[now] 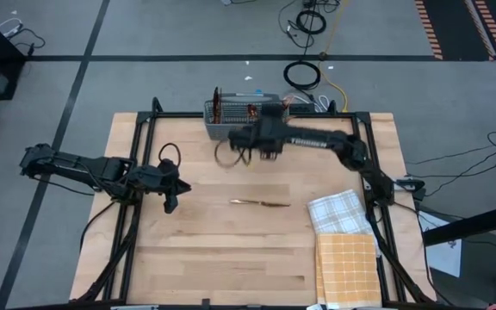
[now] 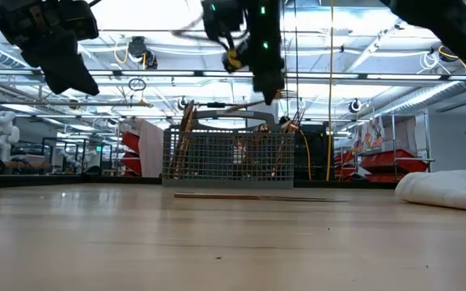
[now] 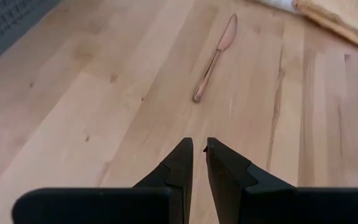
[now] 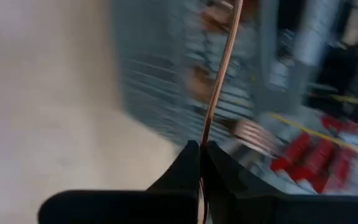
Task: Sort silverware
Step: Put the bronze fork into the gray silverware rack
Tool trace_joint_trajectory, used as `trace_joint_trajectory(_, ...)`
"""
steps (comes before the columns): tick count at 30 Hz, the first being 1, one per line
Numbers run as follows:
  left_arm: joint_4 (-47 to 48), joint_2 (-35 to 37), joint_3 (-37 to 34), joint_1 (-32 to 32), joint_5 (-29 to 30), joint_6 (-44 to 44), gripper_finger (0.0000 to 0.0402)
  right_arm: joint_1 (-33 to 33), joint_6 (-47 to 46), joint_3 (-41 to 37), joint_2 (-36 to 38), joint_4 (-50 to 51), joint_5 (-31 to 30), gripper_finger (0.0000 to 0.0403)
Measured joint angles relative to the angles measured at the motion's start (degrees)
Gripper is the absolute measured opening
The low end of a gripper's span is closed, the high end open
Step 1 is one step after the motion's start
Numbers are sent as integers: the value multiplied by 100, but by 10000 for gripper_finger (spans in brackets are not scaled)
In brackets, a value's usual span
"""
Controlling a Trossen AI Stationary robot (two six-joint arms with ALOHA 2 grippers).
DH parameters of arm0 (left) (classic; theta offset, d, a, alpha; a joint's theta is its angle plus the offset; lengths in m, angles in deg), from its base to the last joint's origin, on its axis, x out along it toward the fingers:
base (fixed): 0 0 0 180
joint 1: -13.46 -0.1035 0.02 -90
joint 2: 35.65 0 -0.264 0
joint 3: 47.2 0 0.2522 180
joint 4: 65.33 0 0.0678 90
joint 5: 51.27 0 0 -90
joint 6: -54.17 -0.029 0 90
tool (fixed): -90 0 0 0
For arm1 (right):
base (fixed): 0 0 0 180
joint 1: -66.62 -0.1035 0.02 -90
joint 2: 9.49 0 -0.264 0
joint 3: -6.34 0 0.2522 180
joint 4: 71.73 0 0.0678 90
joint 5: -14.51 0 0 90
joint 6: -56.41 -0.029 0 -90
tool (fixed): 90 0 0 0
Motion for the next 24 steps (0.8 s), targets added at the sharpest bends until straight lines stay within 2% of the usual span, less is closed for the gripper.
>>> trace_joint_trajectory(5,55,-9,0,5,0,-1,52,582,818,-18,179,23,-1263,0)
trace_joint_trajectory(7,65,-9,0,5,5,-1,52,722,1391,-19,198,18,-2040,0)
trace_joint_trajectory(9,67,-10,0,5,12,-3,52,843,2241,-23,228,17,-3017,0)
trace_joint_trajectory(11,69,-9,0,5,17,-6,52,955,3396,-23,293,18,-3687,0)
trace_joint_trajectory(12,71,-9,0,5,22,-10,52,993,3784,-21,330,8,-3741,0)
trace_joint_trajectory(15,75,-11,0,5,48,-63,52,1069,4282,-25,379,29,-3219,0)
trace_joint_trajectory(20,96,-10,0,5,109,-161,52,966,4890,-56,399,21,-3158,0)
trace_joint_trajectory(24,108,-9,0,5,122,-163,52,926,5022,-56,405,17,-3090,0)
